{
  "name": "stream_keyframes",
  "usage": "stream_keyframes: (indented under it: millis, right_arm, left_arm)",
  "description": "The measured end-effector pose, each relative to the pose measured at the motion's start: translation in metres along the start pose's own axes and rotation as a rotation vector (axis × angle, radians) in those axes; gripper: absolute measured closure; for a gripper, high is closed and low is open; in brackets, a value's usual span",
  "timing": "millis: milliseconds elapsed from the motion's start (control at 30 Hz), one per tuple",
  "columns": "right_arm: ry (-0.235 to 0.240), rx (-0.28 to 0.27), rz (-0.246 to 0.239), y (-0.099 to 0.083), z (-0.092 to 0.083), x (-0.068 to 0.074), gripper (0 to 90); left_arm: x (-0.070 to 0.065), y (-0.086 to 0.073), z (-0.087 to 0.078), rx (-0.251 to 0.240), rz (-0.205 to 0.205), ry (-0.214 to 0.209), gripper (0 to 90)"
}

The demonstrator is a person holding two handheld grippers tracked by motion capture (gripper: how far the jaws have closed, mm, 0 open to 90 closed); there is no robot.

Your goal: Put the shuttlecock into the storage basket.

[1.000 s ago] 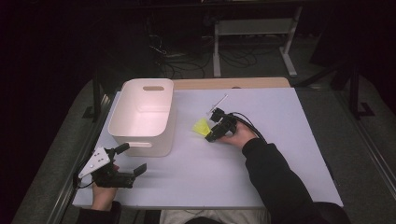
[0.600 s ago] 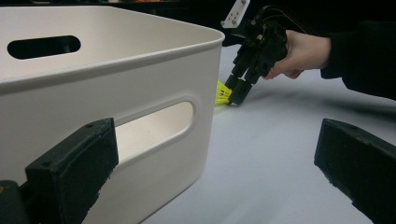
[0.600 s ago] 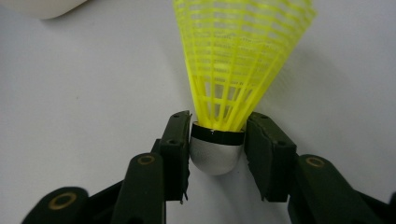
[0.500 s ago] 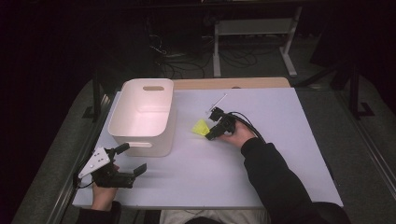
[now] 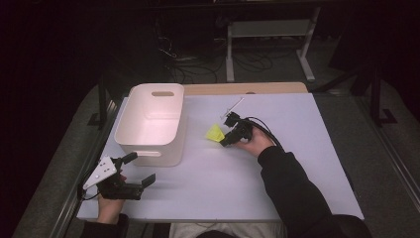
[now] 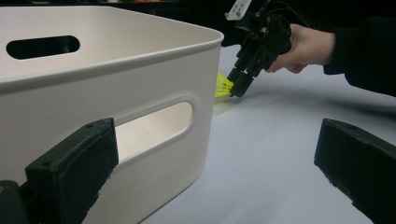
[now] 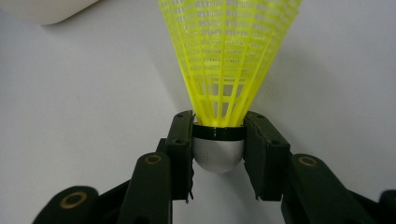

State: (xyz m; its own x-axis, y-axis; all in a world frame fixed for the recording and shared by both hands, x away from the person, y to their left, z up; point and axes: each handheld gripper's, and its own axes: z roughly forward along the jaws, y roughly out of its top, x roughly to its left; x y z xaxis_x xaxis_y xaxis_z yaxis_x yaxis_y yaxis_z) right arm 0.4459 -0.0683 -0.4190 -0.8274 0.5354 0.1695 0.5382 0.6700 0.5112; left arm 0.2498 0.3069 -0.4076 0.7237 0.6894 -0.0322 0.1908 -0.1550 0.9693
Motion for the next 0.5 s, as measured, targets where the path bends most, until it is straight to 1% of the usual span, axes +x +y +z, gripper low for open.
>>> stream_keyframes:
  millis: [200, 233, 300, 500]
  right_arm:
    - [-0.008, -0.016, -0.012, 0.000, -0.009, 0.002, 63.3]
    - [-0.014, -0.029, -0.016, 0.000, -0.015, 0.003, 63.3]
    - [-0.016, -0.036, -0.020, 0.000, -0.019, 0.003, 63.4]
    - [-0.025, -0.048, -0.016, -0.001, -0.027, 0.005, 63.3]
  left_arm:
    - [0.000, 0.000, 0.000, 0.001, 0.000, 0.000, 0.0]
    - [0.000, 0.000, 0.000, 0.001, 0.001, -0.001, 0.0]
    - [0.000, 0.000, 0.000, 0.001, 0.000, -0.001, 0.0]
    - [0.000, 0.000, 0.000, 0.001, 0.001, 0.000, 0.0]
